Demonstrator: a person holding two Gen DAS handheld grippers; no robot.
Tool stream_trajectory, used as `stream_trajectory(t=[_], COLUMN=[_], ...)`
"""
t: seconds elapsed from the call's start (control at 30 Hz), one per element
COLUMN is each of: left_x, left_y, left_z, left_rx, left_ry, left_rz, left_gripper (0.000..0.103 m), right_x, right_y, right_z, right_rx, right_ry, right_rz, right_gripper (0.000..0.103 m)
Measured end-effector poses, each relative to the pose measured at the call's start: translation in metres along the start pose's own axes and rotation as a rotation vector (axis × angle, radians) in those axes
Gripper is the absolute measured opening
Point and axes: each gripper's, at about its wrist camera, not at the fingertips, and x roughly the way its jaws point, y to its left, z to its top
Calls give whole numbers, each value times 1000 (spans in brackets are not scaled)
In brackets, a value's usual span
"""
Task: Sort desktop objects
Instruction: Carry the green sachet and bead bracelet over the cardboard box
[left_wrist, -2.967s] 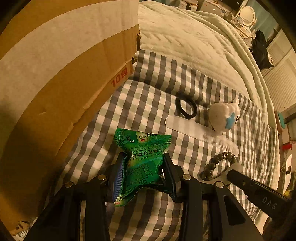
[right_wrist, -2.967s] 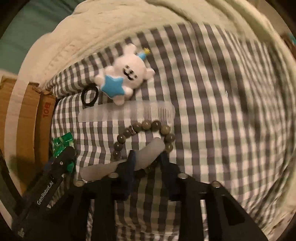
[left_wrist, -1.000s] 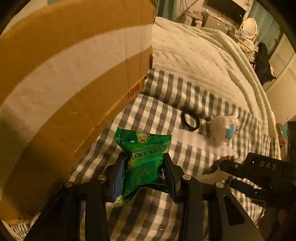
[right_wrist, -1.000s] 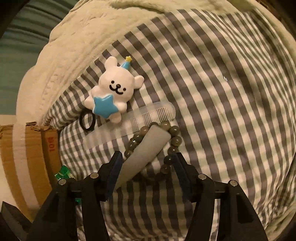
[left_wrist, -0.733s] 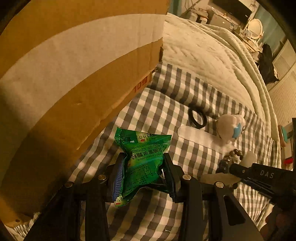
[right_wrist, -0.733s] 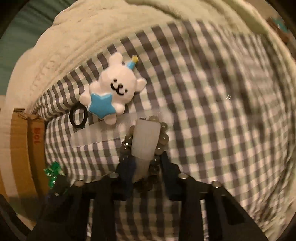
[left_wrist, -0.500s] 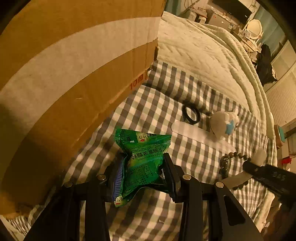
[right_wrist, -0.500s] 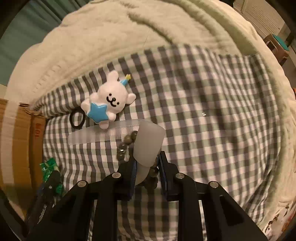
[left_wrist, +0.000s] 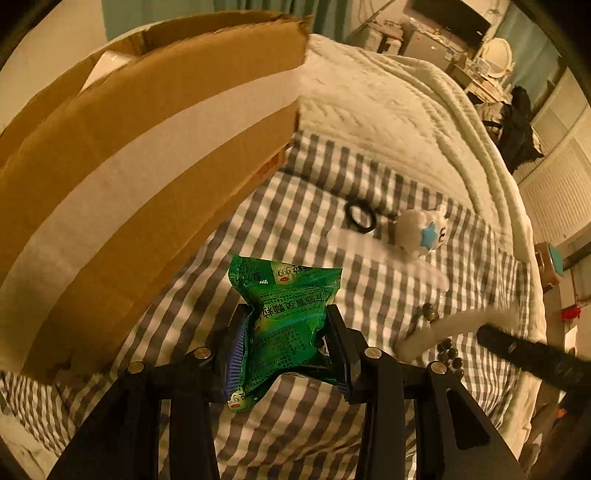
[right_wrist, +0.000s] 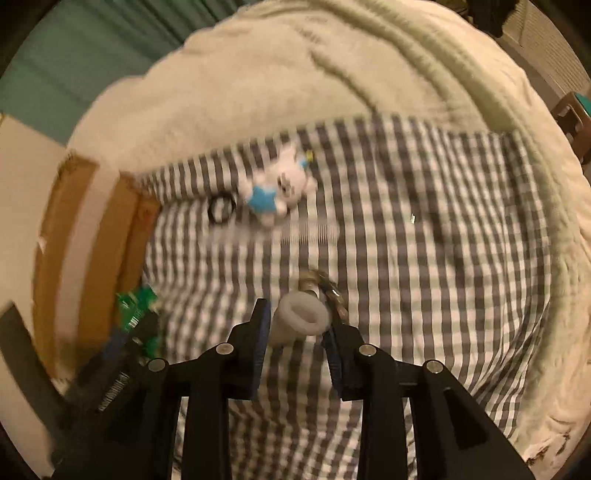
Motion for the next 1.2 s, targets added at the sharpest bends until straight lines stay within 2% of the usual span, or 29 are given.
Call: stream_trajectory(t=[0.13, 0.3, 0.33, 0.4, 0.43, 0.5, 0.63, 0.67, 0.7, 0.73, 0.77, 1.0, 1.1, 1.2], left_x=[2, 16, 20, 27, 30, 36, 42, 43, 44, 44, 43, 16, -12, -47], left_y=[6, 4, 3, -1, -3, -9, -15, -16, -16, -17, -17, -19, -18, -18], left_z=[1, 0, -1, -1, -2, -2, 1, 3, 4, 5, 6, 16, 25, 34], left_rx=[-21, -21, -23, -25, -22, -3, 18, 17, 16, 18, 24, 65, 66, 93], left_ry=[-2, 18, 23, 32, 36, 37, 36, 36, 35, 35, 34, -26, -79, -138], left_rz=[17, 38, 39, 39, 38, 38, 37, 35, 32, 31, 30, 16, -10, -30], left_gripper=[41, 41, 41, 41, 41, 41, 41, 41, 41, 41, 41, 41, 41, 41], right_x=[16, 34, 40, 50, 55, 64, 75, 77, 77, 77, 76, 38, 3, -37], right_y=[-6, -3, -4, -5, -6, -8, -8, -7, -6, -7, -9, -25, -24, -8], right_z=[-10, -12, -12, -14, -15, -16, -20, -19, -18, -17, -15, -14, -13, -15], right_rx=[8, -93, -102, -117, -126, -140, -193, -215, -235, -239, -234, -190, -163, -204], right_ry=[34, 66, 80, 103, 109, 125, 138, 141, 141, 140, 145, 95, 43, -25], right_rz=[-4, -55, -50, -70, -98, -137, -148, -160, -191, -205, -217, -231, -210, -222], right_gripper=[28, 30, 32, 56, 59, 62, 62, 51, 32, 28, 11, 11, 11, 11])
